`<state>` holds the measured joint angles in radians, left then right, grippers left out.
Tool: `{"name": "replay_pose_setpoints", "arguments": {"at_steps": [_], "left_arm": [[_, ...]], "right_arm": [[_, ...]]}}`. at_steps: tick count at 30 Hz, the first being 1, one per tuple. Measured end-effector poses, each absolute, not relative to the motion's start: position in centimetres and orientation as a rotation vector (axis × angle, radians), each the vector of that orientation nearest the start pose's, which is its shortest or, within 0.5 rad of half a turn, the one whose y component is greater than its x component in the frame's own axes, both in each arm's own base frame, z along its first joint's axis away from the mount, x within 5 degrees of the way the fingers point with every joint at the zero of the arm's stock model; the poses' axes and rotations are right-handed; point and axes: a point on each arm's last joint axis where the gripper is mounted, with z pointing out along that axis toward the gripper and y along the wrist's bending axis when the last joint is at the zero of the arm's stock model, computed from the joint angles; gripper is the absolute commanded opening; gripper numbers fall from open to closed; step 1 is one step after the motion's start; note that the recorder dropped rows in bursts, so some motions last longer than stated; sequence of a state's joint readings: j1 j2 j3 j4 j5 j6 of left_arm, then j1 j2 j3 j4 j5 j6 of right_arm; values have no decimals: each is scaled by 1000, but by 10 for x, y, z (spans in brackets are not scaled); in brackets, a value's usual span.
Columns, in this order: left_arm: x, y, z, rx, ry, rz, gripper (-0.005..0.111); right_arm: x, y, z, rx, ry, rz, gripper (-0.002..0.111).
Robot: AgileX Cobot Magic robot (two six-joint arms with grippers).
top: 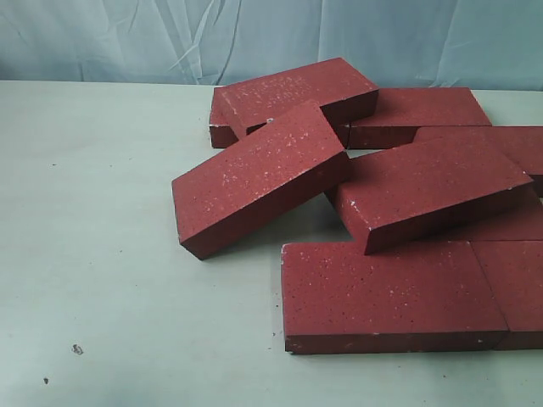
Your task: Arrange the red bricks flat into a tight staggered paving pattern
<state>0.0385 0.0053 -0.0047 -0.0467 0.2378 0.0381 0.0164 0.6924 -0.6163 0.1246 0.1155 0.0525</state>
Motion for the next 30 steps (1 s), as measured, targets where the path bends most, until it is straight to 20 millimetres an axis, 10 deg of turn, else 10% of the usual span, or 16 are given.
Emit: {"name": "replay_pose_setpoints", "arguments": {"at_steps": [16,30], "left_arm": [[56,1,193,-31,1721,14,0],[56,1,193,-31,1721,14,0]], "right_arm": [[254,14,342,41,2233,150,-1],[356,119,285,-407,2606,177,-1]]}}
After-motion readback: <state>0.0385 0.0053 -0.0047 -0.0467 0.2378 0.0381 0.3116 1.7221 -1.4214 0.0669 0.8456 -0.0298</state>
